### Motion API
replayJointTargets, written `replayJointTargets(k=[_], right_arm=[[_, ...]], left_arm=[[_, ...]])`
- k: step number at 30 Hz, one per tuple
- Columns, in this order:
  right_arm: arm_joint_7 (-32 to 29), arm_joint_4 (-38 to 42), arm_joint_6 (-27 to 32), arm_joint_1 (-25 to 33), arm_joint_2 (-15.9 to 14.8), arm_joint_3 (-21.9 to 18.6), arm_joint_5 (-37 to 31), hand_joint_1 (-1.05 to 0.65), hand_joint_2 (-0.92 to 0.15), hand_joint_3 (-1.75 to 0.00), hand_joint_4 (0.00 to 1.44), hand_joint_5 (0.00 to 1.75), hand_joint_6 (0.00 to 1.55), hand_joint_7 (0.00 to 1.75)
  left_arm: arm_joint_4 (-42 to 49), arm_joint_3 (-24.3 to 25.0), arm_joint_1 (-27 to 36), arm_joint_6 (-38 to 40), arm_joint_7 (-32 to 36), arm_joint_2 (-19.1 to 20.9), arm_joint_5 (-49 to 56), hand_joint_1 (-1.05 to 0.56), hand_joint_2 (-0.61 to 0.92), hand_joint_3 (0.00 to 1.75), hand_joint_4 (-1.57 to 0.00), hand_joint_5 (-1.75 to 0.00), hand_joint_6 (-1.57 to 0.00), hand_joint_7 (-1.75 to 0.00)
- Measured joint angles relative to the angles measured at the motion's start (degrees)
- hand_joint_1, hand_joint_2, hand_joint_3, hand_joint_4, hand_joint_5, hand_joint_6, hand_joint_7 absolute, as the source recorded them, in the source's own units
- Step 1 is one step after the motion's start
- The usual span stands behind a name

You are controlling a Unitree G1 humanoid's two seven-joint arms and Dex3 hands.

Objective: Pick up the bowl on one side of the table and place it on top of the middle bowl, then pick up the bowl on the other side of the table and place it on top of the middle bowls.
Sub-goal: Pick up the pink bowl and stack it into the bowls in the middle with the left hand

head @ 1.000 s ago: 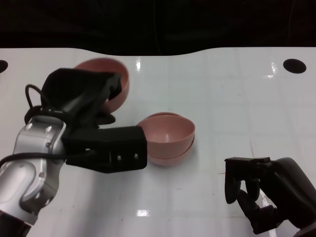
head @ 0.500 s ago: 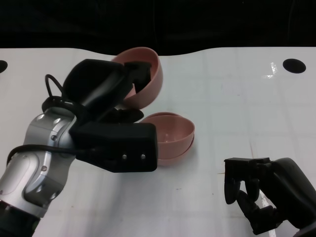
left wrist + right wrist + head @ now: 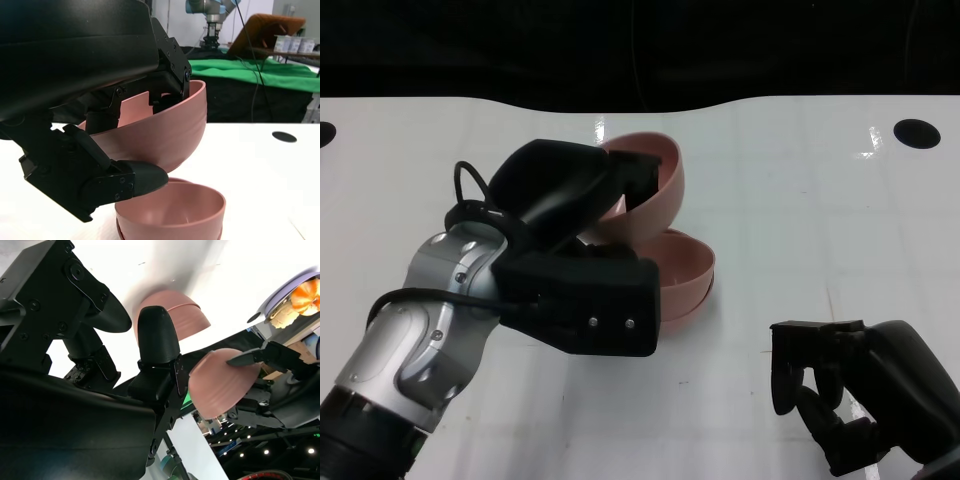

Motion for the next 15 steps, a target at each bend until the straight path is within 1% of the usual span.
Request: replayJointTargets(k=[5,9,11,12,15], right_arm=[[0.0,0.0,0.0,0.0,0.0,0.2,-0.2,-0.05,-0.12,-1.64,1.00,1.75,0.84,1.61],[0.0,0.0,0.0,0.0,0.0,0.2,-0.2,-0.05,-0.12,-1.64,1.00,1.75,0.84,1.60],[0.0,-0.1,0.0,0.0,0.0,0.3,-0.2,-0.05,-0.12,-1.64,0.99,1.75,0.84,1.60],[0.0,-0.2,0.1,0.1,0.0,0.3,-0.3,-0.06,-0.12,-1.64,0.99,1.75,0.84,1.60],[0.0,-0.7,0.6,0.2,0.0,0.4,-0.5,-0.05,-0.12,-1.65,0.99,1.75,0.84,1.60]], left_arm=[[2.5,-0.5,-0.7,-0.9,0.0,-0.9,-1.2,-0.25,0.46,1.17,-0.90,-1.75,-0.72,-1.75],[4.2,-1.3,-1.5,-1.0,-0.1,-1.8,-1.5,-0.26,0.50,1.09,-0.91,-1.75,-0.69,-1.75],[5.1,-1.8,-2.2,-1.2,-0.4,-2.0,-1.5,-0.27,0.57,0.98,-0.90,-1.75,-0.69,-1.75],[5.7,-2.1,-2.4,-1.4,-0.4,-2.1,-1.5,-0.27,0.60,0.97,-0.91,-1.75,-0.69,-1.75],[7.3,-2.6,-2.5,-1.9,-0.4,-2.2,-1.6,-0.27,0.61,0.95,-0.91,-1.75,-0.69,-1.75]])
